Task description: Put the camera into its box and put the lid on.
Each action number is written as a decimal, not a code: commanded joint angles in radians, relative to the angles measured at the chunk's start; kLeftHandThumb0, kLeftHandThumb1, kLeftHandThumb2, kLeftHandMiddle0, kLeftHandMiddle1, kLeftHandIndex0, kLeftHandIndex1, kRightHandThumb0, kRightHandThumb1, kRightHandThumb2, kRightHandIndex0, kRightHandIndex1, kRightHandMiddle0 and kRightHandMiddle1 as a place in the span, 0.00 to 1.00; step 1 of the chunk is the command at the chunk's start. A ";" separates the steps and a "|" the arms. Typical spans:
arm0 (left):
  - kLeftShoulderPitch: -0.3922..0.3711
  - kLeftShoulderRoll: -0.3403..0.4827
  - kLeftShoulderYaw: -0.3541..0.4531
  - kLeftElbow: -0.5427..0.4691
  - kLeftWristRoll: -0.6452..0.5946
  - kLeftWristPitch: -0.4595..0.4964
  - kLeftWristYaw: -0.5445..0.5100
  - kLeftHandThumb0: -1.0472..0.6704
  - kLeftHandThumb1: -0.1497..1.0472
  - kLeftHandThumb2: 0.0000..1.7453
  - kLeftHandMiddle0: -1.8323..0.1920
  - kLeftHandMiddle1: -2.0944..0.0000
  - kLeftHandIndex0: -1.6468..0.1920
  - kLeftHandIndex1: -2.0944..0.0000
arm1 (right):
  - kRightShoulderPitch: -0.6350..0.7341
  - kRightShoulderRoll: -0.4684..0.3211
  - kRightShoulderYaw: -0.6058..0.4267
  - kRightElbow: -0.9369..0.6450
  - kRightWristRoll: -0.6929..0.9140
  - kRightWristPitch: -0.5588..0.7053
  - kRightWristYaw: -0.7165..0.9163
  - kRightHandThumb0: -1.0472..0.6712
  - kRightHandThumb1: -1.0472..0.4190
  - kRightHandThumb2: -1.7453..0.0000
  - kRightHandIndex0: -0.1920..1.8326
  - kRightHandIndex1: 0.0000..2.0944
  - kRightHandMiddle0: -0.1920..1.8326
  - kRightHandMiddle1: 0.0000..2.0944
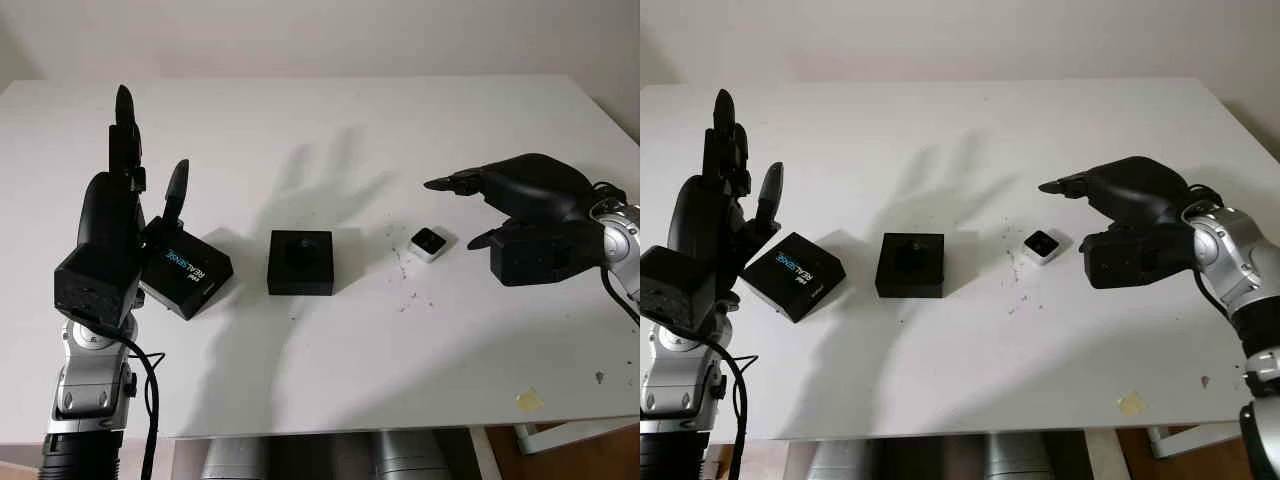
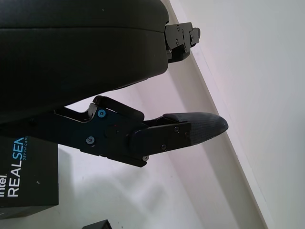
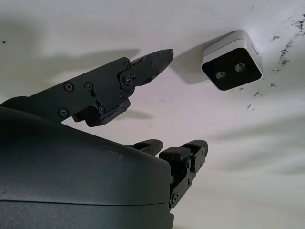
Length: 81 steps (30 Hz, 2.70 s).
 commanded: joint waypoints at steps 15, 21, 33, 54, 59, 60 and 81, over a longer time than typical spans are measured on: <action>0.002 0.003 0.005 -0.021 0.009 0.009 0.008 0.21 1.00 0.31 0.97 0.97 0.98 0.97 | -0.003 0.023 0.012 0.018 0.055 -0.061 -0.004 0.45 0.13 0.97 0.33 0.04 0.34 0.03; 0.005 0.004 0.005 -0.023 0.013 0.012 0.010 0.21 1.00 0.31 0.97 0.97 0.98 0.97 | -0.002 0.019 0.015 0.018 0.058 -0.071 0.018 0.44 0.12 0.97 0.33 0.03 0.34 0.03; 0.008 0.010 0.006 -0.026 0.022 0.008 0.007 0.23 1.00 0.32 0.96 0.97 0.97 0.97 | -0.001 0.035 0.041 0.052 0.045 -0.078 0.014 0.41 0.11 0.97 0.32 0.03 0.34 0.03; 0.012 0.008 0.005 -0.031 0.031 0.008 0.006 0.24 1.00 0.31 0.96 0.97 0.97 0.97 | -0.056 0.052 0.136 0.179 -0.068 -0.133 -0.168 0.33 0.08 0.97 0.17 0.01 0.40 0.05; 0.014 0.011 0.003 -0.030 0.041 0.001 0.009 0.24 1.00 0.32 0.97 0.98 0.97 0.97 | -0.065 0.048 0.150 0.188 -0.085 -0.136 -0.204 0.34 0.06 0.97 0.18 0.02 0.45 0.08; 0.014 0.009 0.005 -0.032 0.038 0.006 0.007 0.24 1.00 0.32 0.97 0.98 0.97 0.97 | -0.066 0.048 0.151 0.193 -0.086 -0.139 -0.212 0.34 0.06 0.97 0.19 0.02 0.46 0.09; 0.009 0.008 0.002 -0.021 0.055 0.008 0.008 0.26 1.00 0.32 0.98 0.98 0.97 0.97 | -0.067 0.063 0.087 0.247 0.076 -0.141 -0.080 0.36 0.07 0.97 0.20 0.03 0.32 0.57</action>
